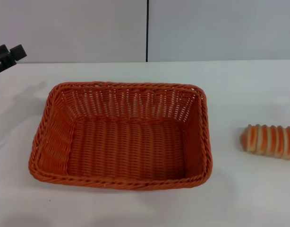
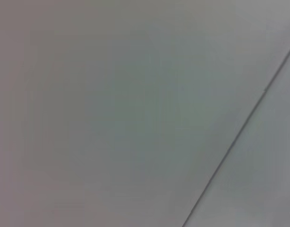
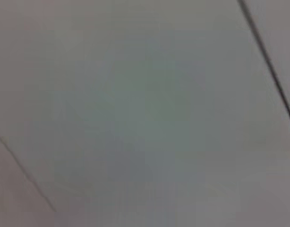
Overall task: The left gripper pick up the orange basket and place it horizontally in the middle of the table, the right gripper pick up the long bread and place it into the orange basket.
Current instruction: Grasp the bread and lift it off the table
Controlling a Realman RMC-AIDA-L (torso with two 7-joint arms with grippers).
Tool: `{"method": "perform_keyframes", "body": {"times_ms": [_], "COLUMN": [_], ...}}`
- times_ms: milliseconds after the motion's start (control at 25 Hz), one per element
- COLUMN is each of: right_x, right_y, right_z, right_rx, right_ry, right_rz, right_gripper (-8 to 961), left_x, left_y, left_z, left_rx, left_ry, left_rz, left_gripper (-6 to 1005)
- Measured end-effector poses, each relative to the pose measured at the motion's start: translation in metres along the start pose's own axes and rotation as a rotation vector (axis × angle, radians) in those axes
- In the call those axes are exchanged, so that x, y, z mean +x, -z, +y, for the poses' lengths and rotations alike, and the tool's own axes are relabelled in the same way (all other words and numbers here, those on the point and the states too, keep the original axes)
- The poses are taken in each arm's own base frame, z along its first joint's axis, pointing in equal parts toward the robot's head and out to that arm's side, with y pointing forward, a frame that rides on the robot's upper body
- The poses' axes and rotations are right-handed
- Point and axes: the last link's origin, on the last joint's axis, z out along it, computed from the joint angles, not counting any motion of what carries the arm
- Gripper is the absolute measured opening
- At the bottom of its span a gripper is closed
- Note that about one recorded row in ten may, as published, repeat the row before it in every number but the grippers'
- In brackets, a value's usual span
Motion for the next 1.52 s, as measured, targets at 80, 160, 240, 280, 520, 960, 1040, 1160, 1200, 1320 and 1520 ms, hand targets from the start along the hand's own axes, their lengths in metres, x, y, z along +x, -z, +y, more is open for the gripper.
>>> {"method": "perform_keyframes", "body": {"times_ms": [80, 160, 240, 280, 520, 960, 1040, 1160, 1200, 1320, 1520], "right_x": [-0.015, -0.029, -0.036, -0.039, -0.033, 0.012, 0.016, 0.021, 0.023, 0.025, 0.029], "right_y": [-0.001, -0.004, -0.008, -0.014, -0.037, -0.092, -0.098, -0.106, -0.109, -0.118, -0.130], "right_z": [0.008, 0.016, 0.023, 0.030, 0.046, 0.062, 0.065, 0.070, 0.073, 0.076, 0.072], "right_rx": [0.043, 0.068, 0.071, 0.074, 0.148, 0.153, 0.143, 0.110, 0.097, 0.085, 0.103], "right_ry": [0.017, 0.024, 0.008, -0.008, 0.062, 0.316, 0.389, 0.476, 0.501, 0.551, 0.590], "right_rz": [0.176, 0.351, 0.500, 0.644, 0.907, 1.148, 1.169, 1.190, 1.197, 1.202, 1.179], "right_gripper": [619, 620, 620, 620, 619, 601, 584, 567, 567, 566, 530], "left_x": [-0.001, -0.003, -0.005, -0.005, -0.009, -0.018, -0.019, -0.020, -0.020, -0.021, -0.023], "left_y": [0.000, -0.001, -0.002, -0.002, -0.003, 0.003, 0.005, 0.007, 0.007, 0.007, 0.006], "left_z": [0.000, -0.001, -0.001, -0.001, 0.000, 0.003, 0.002, 0.001, 0.001, 0.001, 0.001], "left_rx": [-0.002, -0.006, -0.008, -0.008, -0.020, -0.063, -0.061, -0.062, -0.062, -0.062, -0.067], "left_ry": [-0.008, -0.020, -0.021, -0.021, -0.040, -0.024, -0.020, -0.014, -0.013, -0.007, 0.004], "left_rz": [0.005, 0.011, 0.011, 0.011, 0.010, 0.052, 0.061, 0.071, 0.072, 0.074, 0.075], "left_gripper": [743, 743, 743, 743, 742, 741, 741, 741, 741, 740, 740]}}
